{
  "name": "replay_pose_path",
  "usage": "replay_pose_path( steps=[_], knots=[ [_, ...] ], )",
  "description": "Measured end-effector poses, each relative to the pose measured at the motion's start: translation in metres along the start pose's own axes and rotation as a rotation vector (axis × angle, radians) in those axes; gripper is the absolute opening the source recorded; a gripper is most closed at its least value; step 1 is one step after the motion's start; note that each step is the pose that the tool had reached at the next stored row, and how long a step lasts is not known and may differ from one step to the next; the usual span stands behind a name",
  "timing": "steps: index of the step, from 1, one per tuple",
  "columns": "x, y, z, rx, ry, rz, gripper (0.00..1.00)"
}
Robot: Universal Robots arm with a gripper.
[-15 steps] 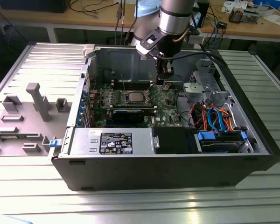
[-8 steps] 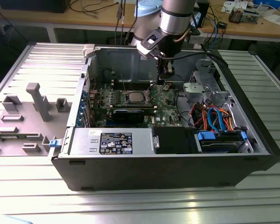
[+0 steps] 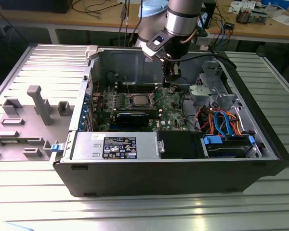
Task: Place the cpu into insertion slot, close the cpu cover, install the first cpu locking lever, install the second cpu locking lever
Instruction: 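Close the cpu cover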
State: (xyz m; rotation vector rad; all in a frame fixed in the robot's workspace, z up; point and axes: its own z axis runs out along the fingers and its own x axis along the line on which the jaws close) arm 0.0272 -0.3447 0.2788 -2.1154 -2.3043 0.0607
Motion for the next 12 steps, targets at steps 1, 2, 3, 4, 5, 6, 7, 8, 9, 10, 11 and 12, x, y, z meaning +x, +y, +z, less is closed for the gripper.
replay_pose_path(
  steps=[1,2,3,4,5,6,7,8,9,10,11,12],
  knots=[
    [0.0,0.0002,0.0,0.0,0.0,0.0,0.11],
    [0.0,0.0004,0.0,0.0,0.0,0.0,0.11],
    [-0.0001,0.0008,0.0,0.0,0.0,0.0,0.11],
    [-0.0001,0.001,0.0,0.0,0.0,0.0,0.11],
    [-0.0001,0.0012,0.0,0.0,0.0,0.0,0.11],
    [-0.0001,0.0014,-0.0001,0.0,0.0,0.0,0.11],
    [-0.0001,0.0016,-0.0001,0.0,-0.0001,0.0,0.11],
    [-0.0001,0.0018,-0.0001,0.0,0.0,0.0,0.11],
    [-0.0002,0.002,-0.0001,-0.0001,0.0,0.0,0.11],
    [-0.0002,0.0022,-0.0001,0.0,-0.0001,0.0,0.11],
    [-0.0002,0.0027,-0.0001,-0.0001,0.0,0.0,0.11],
    [-0.0002,0.003,-0.0001,0.0,0.0,0.0,0.11]
  ],
)
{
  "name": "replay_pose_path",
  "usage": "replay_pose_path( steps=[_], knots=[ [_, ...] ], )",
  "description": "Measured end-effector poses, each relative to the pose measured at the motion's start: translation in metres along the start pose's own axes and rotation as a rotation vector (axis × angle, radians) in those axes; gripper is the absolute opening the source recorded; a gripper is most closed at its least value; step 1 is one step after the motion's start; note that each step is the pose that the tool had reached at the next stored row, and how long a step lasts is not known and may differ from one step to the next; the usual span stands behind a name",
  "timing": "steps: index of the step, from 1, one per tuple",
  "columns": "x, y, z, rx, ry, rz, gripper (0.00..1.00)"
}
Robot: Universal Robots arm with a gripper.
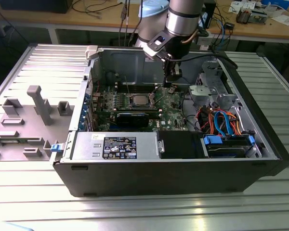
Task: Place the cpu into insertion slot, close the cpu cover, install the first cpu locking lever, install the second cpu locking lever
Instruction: 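Close the cpu cover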
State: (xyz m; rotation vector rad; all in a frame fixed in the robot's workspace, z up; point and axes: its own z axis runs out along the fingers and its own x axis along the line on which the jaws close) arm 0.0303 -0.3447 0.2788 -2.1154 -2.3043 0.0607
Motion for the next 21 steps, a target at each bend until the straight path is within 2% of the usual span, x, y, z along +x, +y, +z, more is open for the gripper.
replay_pose_path(
  steps=[6,9,15,21],
  knots=[
    [-0.0002,0.0025,0.0,-0.0001,0.0001,0.0,0.11],
    [-0.0008,0.0095,0.0005,0.0006,0.0,0.001,0.11],
    [-0.0001,0.0167,0.0083,0.003,0.003,0.026,0.11],
    [0.0066,0.0209,0.0158,0.0049,0.0045,0.028,0.11]
  ],
)
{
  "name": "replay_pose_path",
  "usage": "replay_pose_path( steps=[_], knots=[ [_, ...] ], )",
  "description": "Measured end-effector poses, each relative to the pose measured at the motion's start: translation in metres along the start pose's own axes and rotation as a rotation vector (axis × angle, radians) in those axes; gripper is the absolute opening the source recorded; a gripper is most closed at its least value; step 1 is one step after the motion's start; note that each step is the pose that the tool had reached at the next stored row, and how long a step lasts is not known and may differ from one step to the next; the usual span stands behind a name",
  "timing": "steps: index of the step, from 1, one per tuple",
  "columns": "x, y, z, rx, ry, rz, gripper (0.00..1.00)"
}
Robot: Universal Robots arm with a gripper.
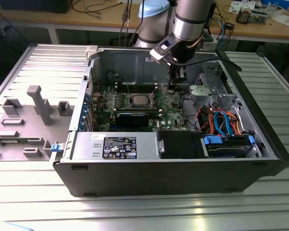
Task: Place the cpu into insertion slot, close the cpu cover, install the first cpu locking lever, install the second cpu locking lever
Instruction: 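Close the cpu cover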
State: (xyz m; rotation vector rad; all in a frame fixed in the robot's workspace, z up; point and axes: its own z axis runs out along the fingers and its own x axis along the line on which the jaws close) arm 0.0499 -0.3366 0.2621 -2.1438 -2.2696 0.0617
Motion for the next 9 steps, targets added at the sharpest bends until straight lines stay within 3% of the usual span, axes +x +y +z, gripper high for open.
replay_pose_path(
  steps=[7,8,9],
  knots=[
    [0.0052,0.0023,0.0117,0.0014,0.0004,0.002,0.11],
    [0.0052,0.0023,0.0135,0.0013,0.0022,0.002,0.11],
    [0.0052,0.0023,0.0145,0.0008,0.0096,0.003,0.11]
  ],
)
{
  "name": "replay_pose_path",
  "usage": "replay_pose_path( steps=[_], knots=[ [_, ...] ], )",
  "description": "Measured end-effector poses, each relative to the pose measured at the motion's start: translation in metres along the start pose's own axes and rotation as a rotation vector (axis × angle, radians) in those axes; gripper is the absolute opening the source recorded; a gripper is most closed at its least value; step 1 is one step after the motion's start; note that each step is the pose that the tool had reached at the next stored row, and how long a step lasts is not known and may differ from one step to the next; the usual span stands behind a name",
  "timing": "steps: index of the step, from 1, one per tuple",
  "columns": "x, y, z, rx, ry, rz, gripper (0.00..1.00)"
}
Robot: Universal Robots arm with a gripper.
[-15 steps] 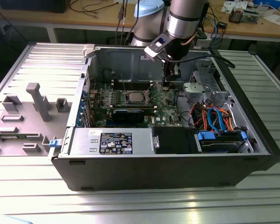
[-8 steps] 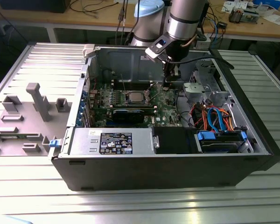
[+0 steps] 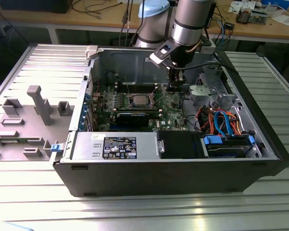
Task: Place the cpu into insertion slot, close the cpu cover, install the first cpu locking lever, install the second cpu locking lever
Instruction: 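Close the cpu cover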
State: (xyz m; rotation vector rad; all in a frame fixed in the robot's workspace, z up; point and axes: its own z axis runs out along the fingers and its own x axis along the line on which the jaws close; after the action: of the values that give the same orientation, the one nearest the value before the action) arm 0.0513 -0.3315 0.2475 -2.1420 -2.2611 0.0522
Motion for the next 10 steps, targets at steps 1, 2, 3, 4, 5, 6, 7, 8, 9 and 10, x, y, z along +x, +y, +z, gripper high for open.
replay_pose_path(
  steps=[1,2,3,4,5,6,7,8,9,10],
  knots=[
    [0.0,0.0001,0.0008,-0.0002,0.004,0.0,0.11],
    [-0.0001,0.0001,0.0015,-0.0004,0.006,0.0,0.11],
    [-0.0001,0.0001,0.0022,-0.0004,0.0079,0.0,0.11],
    [-0.0003,0.0001,0.003,-0.0004,0.0081,0.0,0.11],
    [-0.0003,0.0001,0.003,-0.0003,0.008,0.0,0.11],
    [-0.0003,0.0001,0.0031,-0.0004,0.0082,0.0,0.11],
    [-0.0003,0.0001,0.0031,-0.0004,0.0083,0.0,0.11],
    [-0.0002,-0.0002,0.0032,-0.0004,0.0083,0.0,0.11],
    [-0.0001,-0.0016,0.0033,-0.0005,0.0086,0.0,0.11],
    [0.0,-0.0037,0.0034,-0.0005,0.0085,0.0,0.11]
  ],
)
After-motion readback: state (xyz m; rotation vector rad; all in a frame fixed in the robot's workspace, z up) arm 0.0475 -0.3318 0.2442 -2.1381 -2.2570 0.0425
